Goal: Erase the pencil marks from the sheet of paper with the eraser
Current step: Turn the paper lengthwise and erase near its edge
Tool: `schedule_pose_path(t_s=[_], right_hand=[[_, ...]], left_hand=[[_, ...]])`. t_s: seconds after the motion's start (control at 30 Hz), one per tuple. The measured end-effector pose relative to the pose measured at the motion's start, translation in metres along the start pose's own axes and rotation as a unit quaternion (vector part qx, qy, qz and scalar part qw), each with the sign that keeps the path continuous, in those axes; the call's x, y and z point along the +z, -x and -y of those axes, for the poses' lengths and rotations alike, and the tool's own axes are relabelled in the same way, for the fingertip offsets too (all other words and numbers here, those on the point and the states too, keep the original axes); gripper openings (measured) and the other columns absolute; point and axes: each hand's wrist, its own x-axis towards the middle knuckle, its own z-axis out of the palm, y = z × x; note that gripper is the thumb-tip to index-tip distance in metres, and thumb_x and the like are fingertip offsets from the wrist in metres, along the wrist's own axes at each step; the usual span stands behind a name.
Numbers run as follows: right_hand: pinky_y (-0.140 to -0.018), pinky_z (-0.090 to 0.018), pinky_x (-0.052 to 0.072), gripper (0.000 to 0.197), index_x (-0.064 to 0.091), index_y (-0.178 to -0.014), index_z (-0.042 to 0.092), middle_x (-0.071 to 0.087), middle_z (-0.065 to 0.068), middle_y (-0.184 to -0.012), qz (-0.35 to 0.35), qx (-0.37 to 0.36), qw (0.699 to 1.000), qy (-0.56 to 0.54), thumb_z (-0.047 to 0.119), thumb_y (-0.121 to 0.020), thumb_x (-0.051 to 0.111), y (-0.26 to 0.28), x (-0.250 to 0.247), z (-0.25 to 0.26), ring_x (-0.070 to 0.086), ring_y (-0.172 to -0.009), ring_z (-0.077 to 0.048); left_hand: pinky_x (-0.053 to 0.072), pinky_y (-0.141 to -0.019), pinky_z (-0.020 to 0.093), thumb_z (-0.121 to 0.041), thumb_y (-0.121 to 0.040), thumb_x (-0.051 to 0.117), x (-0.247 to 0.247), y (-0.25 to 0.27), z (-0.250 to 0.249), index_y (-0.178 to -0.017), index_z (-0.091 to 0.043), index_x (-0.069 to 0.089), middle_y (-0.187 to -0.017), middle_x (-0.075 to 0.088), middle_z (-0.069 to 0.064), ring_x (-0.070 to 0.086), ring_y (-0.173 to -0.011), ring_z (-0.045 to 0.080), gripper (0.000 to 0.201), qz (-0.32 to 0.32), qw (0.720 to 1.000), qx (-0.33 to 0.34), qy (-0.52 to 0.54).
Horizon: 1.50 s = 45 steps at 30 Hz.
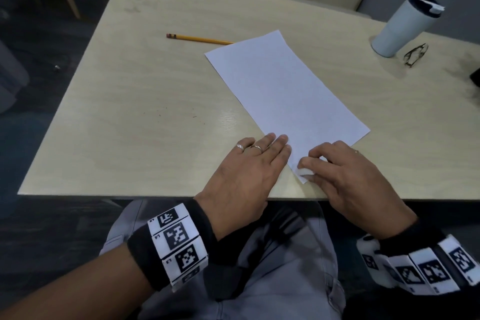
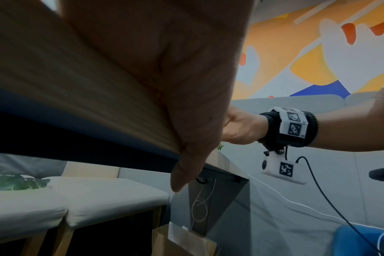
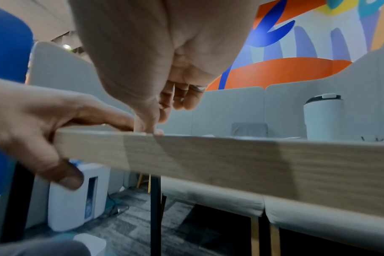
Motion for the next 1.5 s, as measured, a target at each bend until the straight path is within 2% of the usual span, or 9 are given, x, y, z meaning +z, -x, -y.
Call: schedule_pose_path(t_s=[0.23,0.47,0.67,0.77,0.9,1.03,1.17,1.37,1.5], right_hand=[[-0.062,-0.043,0.049,0.04,0.071,-0.12,0.013,0.059,0.001,-0.113,0.014,0.002,1.0,-0.004,-0.008,-0.087,0.078,0.012,0.002,0.002,0.051,-0.083,-0.025],[-0.065,-0.039,0.048,0.029,0.073,-0.121,0.017,0.06,0.001,-0.112,-0.013,0.005,1.0,-0.01,0.005,-0.094,0.075,-0.008,0.005,0.007,0.052,-0.086,-0.024],[-0.059,-0.04,0.047,0.036,0.072,-0.12,0.016,0.06,0.002,-0.111,0.018,-0.009,1.0,0.009,-0.002,-0.089,0.078,0.016,-0.005,0.003,0.051,-0.083,-0.024],[-0.063,-0.036,0.044,0.029,0.073,-0.12,0.018,0.061,0.001,-0.111,-0.001,-0.006,1.0,0.018,0.006,-0.093,0.077,-0.002,-0.003,0.004,0.049,-0.085,-0.023],[-0.063,-0.038,0.047,0.031,0.072,-0.12,0.014,0.06,-0.001,-0.112,-0.007,0.019,1.0,0.003,-0.001,-0.094,0.073,0.003,0.007,0.012,0.054,-0.085,-0.027],[-0.062,-0.039,0.047,0.036,0.072,-0.119,0.014,0.06,-0.001,-0.111,0.008,0.003,1.0,0.018,-0.003,-0.089,0.077,0.022,-0.004,0.007,0.055,-0.084,-0.028],[-0.064,-0.034,0.038,0.026,0.073,-0.117,0.014,0.061,-0.001,-0.109,-0.011,0.009,0.999,0.036,0.004,-0.093,0.075,-0.001,0.0,0.007,0.05,-0.084,-0.024],[-0.064,-0.041,0.051,0.031,0.073,-0.119,0.011,0.06,-0.003,-0.111,-0.007,0.009,1.0,0.004,-0.004,-0.091,0.073,0.023,0.0,0.007,0.057,-0.085,-0.029],[-0.063,-0.036,0.044,0.035,0.074,-0.118,0.015,0.06,0.0,-0.11,-0.015,0.008,1.0,0.023,-0.003,-0.089,0.08,0.011,-0.001,0.006,0.049,-0.083,-0.024]], left_hand=[[0.027,-0.123,0.041,-0.041,-0.08,0.072,0.001,0.0,0.002,-0.164,-0.013,0.029,-0.174,0.021,0.007,0.025,-0.159,0.023,0.099,-0.002,1.0,-0.001,0.006],[0.025,-0.124,0.043,-0.042,-0.082,0.069,-0.002,-0.001,0.001,-0.165,-0.014,0.024,-0.175,0.016,0.007,0.02,-0.161,0.024,0.099,0.006,1.0,0.003,0.005],[0.026,-0.123,0.043,-0.043,-0.08,0.071,0.0,-0.001,0.002,-0.164,-0.014,0.027,-0.174,0.02,0.007,0.023,-0.16,0.024,0.099,-0.001,1.0,0.0,0.005],[0.028,-0.122,0.044,-0.043,-0.079,0.072,0.001,-0.002,0.001,-0.163,-0.014,0.029,-0.174,0.022,0.007,0.025,-0.159,0.025,0.098,-0.004,1.0,0.0,0.006],[0.029,-0.122,0.043,-0.043,-0.077,0.074,-0.001,-0.001,0.002,-0.162,-0.014,0.033,-0.173,0.026,0.006,0.027,-0.159,0.024,0.098,-0.012,1.0,-0.001,0.016],[0.026,-0.124,0.043,-0.042,-0.08,0.072,-0.002,-0.001,0.001,-0.164,-0.015,0.028,-0.175,0.02,0.005,0.022,-0.16,0.025,0.098,0.0,1.0,-0.001,0.018],[0.022,-0.125,0.043,-0.045,-0.084,0.07,-0.004,-0.001,0.0,-0.166,-0.017,0.022,-0.176,0.014,0.004,0.017,-0.162,0.024,0.099,0.01,1.0,0.0,0.004],[0.024,-0.124,0.041,-0.044,-0.082,0.07,-0.002,-0.001,0.001,-0.165,-0.016,0.024,-0.175,0.016,0.004,0.018,-0.161,0.023,0.099,0.007,1.0,-0.005,0.008],[0.026,-0.123,0.043,-0.045,-0.081,0.072,-0.003,-0.002,0.001,-0.164,-0.015,0.026,-0.175,0.019,0.005,0.021,-0.161,0.024,0.1,0.008,1.0,-0.002,0.003]])
